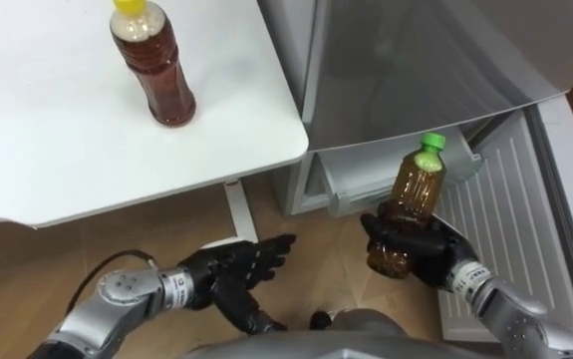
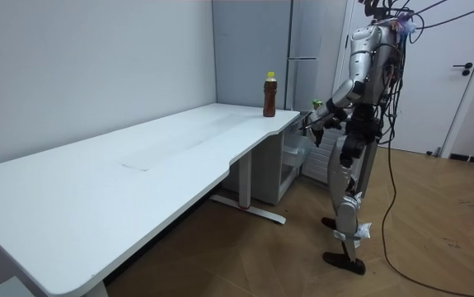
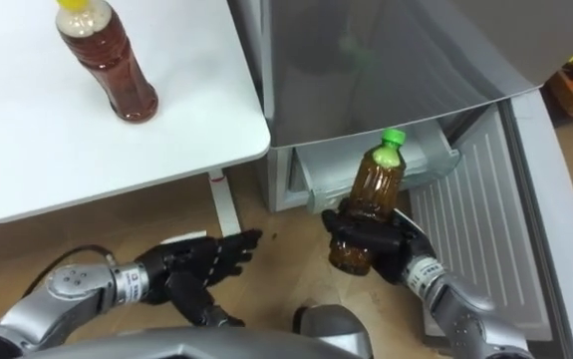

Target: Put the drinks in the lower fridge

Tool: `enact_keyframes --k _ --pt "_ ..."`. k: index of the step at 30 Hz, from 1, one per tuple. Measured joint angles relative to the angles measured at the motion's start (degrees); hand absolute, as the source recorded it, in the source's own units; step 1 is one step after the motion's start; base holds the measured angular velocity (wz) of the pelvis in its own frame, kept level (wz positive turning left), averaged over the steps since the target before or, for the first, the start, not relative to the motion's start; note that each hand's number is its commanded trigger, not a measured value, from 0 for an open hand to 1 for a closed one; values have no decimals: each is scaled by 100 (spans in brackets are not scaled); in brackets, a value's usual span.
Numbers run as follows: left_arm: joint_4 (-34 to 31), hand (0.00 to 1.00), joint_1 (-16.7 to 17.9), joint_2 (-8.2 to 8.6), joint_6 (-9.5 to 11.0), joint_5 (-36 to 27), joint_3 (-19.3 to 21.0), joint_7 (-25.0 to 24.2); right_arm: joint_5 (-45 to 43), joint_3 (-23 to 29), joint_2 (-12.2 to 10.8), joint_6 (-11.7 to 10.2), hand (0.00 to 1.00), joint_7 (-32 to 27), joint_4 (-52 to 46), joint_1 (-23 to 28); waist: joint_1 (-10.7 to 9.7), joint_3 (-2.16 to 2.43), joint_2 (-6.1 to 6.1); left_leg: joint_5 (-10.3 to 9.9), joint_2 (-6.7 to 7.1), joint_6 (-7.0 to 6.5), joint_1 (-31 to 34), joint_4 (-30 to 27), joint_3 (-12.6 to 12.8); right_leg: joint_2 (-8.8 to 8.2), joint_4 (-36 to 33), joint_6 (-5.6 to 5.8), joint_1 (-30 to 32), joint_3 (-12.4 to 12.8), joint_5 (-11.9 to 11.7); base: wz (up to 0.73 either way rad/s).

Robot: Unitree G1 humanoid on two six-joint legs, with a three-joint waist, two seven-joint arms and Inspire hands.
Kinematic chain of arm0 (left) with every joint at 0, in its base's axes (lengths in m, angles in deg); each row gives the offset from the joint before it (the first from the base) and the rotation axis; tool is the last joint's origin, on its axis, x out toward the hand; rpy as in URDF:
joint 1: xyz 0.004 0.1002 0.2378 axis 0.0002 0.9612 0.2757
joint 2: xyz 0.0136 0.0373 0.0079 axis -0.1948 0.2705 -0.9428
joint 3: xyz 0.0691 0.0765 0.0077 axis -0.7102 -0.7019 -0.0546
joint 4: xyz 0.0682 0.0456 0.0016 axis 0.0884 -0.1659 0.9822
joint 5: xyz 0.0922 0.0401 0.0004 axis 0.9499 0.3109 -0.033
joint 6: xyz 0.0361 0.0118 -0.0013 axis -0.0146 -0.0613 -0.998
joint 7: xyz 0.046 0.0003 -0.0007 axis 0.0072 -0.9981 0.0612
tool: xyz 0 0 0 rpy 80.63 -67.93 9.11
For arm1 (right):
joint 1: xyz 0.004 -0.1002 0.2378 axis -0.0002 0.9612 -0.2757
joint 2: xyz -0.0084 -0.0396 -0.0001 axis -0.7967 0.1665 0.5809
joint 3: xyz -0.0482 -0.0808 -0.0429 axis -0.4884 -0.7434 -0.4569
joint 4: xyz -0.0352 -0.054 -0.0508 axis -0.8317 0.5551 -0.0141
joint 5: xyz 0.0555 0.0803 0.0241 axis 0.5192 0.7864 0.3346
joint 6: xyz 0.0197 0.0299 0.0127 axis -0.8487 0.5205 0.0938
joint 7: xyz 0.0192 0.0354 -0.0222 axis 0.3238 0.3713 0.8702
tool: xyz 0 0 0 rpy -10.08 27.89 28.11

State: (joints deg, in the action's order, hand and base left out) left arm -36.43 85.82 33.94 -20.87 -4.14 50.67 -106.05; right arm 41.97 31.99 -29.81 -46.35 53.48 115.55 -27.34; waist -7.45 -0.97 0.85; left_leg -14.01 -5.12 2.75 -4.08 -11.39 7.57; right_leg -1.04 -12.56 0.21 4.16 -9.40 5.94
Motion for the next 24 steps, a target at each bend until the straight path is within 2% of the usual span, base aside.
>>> enact_keyframes --k 4,6,9,12,14,16,21,24 --pt "984 0 44 211 -88 124 127 90 329 13 -87 138 100 -335 51 -8 18 1 0 0 -5 0 -13 13 0 6 -11 -3 -7 -3 22 0" --pt "1262 0 87 288 -89 123 210 153 355 35 -127 147 100 -426 66 -15 29 2 1 0 -5 0 -12 16 -2 5 -10 -2 -14 -4 24 2" --pt "1641 0 229 500 -89 107 787 159 330 235 -223 153 100 -574 205 -27 157 10 16 0 -5 0 -15 14 17 3 -11 -2 -12 0 24 0" --pt "1808 0 384 530 -46 47 1172 205 361 338 -222 153 100 -751 288 -26 320 23 33 0 -8 1 -9 16 15 8 -10 -1 -12 -6 33 0" --pt "2003 0 421 589 -24 -57 1318 312 369 432 -235 151 100 -833 288 -27 351 43 8 0 -7 1 -8 22 15 6 -7 -1 -13 -17 32 0" --pt "2338 0 483 728 45 -58 1631 432 369 571 -303 151 100 -936 289 -30 458 74 -28 0 -7 1 -10 22 15 7 -6 -1 -17 -21 33 0" --pt "2755 0 613 990 207 -64 2200 689 361 731 -397 148 100 -1146 288 -55 560 69 -23 1 -9 1 -55 26 -12 3 -2 2 -78 -44 51 4" --pt "2883 0 645 1042 226 -59 2424 817 354 927 -407 147 100 -1244 289 -54 602 65 -18 1 -3 1 -48 34 -82 -9 9 12 -105 -96 71 10"
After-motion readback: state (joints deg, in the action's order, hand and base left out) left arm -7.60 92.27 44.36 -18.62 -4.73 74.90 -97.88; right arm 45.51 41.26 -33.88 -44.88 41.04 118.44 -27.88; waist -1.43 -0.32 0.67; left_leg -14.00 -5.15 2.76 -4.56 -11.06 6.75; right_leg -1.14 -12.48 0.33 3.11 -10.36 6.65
